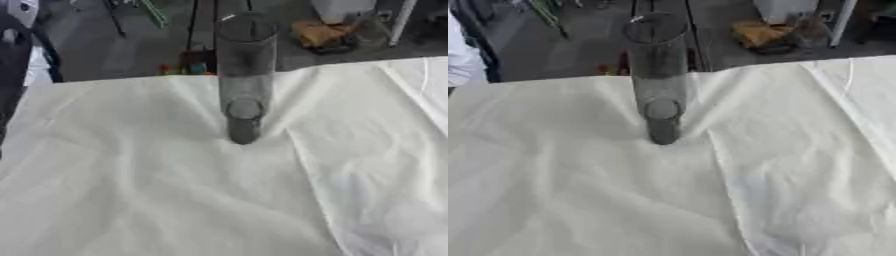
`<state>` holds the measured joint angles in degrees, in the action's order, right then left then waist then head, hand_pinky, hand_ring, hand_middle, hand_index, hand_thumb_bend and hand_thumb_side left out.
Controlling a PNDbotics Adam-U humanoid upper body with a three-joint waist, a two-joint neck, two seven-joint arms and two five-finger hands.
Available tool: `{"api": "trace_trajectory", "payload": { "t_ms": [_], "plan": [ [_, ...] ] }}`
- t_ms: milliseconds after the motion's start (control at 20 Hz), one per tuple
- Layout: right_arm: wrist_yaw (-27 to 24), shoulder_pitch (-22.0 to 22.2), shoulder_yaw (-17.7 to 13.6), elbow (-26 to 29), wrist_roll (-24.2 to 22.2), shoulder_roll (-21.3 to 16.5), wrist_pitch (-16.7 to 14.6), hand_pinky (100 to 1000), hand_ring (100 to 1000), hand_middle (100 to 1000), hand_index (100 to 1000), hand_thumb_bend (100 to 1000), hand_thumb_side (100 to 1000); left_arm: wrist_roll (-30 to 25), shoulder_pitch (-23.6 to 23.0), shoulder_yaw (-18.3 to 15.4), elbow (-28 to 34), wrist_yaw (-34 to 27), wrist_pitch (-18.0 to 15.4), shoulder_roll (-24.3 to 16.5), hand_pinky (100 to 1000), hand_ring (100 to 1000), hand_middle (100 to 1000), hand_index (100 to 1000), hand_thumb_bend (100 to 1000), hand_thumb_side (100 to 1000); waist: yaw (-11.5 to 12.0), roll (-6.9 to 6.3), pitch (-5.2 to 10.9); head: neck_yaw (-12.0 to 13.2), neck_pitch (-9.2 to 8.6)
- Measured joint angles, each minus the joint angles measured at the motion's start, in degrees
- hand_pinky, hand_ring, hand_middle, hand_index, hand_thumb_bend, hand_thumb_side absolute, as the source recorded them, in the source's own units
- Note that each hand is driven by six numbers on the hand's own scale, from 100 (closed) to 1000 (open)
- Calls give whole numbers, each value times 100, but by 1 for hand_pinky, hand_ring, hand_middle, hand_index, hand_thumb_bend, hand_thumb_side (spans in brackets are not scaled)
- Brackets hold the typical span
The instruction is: Arrange flowers into the vase.
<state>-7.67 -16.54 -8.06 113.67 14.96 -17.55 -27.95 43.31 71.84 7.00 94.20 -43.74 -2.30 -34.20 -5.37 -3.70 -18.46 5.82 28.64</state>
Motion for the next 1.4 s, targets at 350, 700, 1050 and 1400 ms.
{"api": "trace_trajectory", "payload": {
  "t_ms": [350,700,1050,1400],
  "plan": [
    [-53,-2,4,0,-40,0,-7,863,822,676,896,100,1000,-112,46,-25,204,-192,-199,52,100,100,100,100,191,276,-89,-7,-2,71,-4],
    [-81,-8,35,0,-71,0,-7,864,822,675,897,100,1000,-228,110,-23,274,-216,-317,55,100,100,100,100,198,244,-147,-41,-44,117,-60],
    [-90,-8,36,0,-100,14,-13,865,823,674,898,100,1000,-767,124,74,342,-109,-467,98,100,100,100,100,193,238,-180,-38,-144,81,-334],
    [-92,-53,69,0,-137,18,-15,866,824,673,900,100,1000,-941,123,87,374,-163,-512,118,100,100,100,100,192,237,-221,-38,-194,-4,-897]
  ]
}}
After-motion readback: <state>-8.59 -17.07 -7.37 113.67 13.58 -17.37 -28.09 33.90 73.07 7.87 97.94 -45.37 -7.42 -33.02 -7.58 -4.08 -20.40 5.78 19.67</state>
